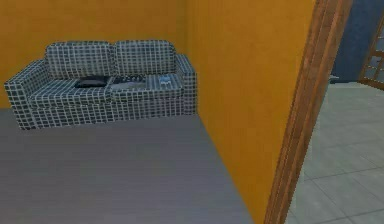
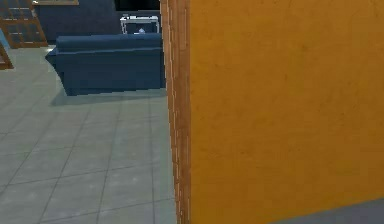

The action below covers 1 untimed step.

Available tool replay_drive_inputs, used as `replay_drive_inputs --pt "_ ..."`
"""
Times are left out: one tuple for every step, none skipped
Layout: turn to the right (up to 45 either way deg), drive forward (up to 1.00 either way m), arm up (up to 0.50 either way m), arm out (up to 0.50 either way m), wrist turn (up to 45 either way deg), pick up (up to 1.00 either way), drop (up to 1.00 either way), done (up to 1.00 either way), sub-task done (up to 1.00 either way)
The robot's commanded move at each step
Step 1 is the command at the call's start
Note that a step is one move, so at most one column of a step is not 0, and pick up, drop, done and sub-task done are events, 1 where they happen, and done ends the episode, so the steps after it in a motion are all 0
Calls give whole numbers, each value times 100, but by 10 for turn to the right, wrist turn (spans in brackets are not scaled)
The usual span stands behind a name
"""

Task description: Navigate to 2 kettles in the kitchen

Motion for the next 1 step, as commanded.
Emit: replay_drive_inputs --pt "120 0 0 0 0 0 0 0 0"
